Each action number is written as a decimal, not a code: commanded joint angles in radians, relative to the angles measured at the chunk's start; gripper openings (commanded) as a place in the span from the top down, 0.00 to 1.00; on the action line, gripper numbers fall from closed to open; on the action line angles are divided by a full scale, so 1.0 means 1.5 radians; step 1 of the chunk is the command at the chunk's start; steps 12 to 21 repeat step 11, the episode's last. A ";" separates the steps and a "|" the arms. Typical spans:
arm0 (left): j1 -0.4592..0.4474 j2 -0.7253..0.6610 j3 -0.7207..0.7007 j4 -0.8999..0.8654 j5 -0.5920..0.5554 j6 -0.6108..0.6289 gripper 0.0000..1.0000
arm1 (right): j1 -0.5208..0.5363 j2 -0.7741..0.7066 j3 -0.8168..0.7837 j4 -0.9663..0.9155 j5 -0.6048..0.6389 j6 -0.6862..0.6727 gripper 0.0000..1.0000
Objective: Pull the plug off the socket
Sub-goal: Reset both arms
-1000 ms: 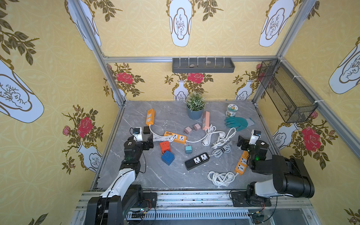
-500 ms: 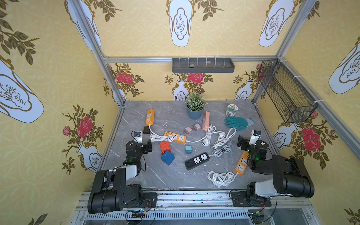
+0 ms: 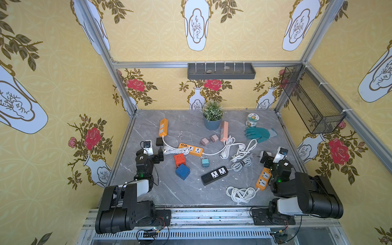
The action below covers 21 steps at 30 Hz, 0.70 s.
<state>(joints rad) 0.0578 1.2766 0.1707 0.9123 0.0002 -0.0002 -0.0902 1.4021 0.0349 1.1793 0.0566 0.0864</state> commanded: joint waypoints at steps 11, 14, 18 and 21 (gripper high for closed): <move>-0.001 0.000 -0.004 0.022 -0.001 0.006 0.00 | 0.034 0.003 -0.001 0.062 0.068 -0.003 0.02; -0.001 0.000 -0.004 0.022 -0.001 0.006 0.00 | 0.034 0.003 -0.001 0.062 0.068 -0.003 0.02; -0.001 0.000 -0.004 0.022 -0.001 0.006 0.00 | 0.034 0.003 -0.001 0.062 0.068 -0.003 0.02; -0.001 0.000 -0.004 0.022 -0.001 0.006 0.00 | 0.034 0.003 -0.001 0.062 0.068 -0.003 0.02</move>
